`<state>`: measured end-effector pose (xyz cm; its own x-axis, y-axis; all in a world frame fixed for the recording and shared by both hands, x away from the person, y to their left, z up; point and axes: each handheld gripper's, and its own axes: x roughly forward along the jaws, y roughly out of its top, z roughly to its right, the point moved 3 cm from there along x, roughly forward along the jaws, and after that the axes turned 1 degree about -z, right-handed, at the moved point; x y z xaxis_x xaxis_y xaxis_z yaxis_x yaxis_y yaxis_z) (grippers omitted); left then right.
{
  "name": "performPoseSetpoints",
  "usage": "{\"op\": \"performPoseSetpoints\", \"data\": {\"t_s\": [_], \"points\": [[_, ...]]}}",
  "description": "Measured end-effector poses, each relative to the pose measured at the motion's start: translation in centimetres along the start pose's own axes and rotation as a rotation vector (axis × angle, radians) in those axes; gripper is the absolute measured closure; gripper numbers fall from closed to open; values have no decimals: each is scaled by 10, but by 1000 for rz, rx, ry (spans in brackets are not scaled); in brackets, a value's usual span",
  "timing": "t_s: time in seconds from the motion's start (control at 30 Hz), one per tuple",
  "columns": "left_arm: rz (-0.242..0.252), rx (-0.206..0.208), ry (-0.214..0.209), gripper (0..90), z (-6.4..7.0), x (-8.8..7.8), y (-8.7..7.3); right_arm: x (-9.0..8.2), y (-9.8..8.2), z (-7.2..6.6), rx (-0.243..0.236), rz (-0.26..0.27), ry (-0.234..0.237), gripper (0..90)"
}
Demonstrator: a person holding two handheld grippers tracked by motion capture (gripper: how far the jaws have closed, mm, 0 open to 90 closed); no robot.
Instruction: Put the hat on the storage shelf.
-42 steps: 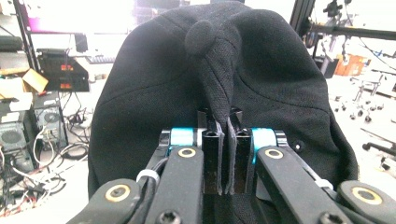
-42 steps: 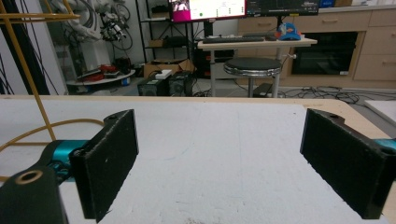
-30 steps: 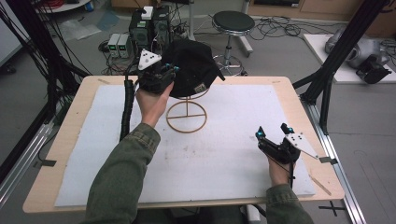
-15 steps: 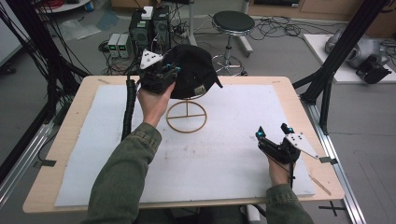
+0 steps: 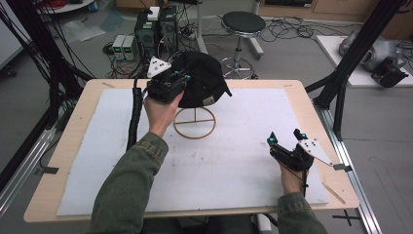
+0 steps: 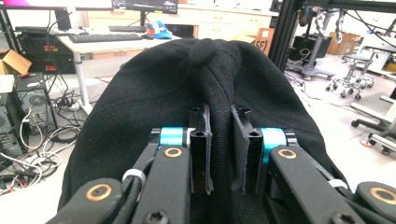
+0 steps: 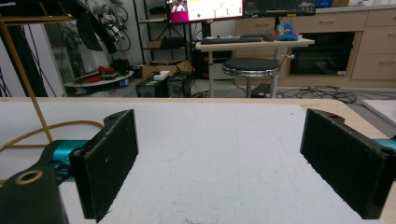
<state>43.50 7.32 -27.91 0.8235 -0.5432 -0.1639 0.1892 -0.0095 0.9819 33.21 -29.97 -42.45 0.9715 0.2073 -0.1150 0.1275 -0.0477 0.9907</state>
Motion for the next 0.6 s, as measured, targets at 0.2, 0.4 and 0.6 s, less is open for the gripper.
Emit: {"op": "performPoseSetpoints", "data": {"t_s": [0.2,0.4,0.6], "points": [[-2,3,-5,600,-1,2,-2,0,0,0,1,0,-2,106],[37,13,1,415,-2,2,-2,-1,0,1,4,4,-4,106],[81,22,6,283,-4,-3,0,-1,1,1,6,5,-5,106]]}}
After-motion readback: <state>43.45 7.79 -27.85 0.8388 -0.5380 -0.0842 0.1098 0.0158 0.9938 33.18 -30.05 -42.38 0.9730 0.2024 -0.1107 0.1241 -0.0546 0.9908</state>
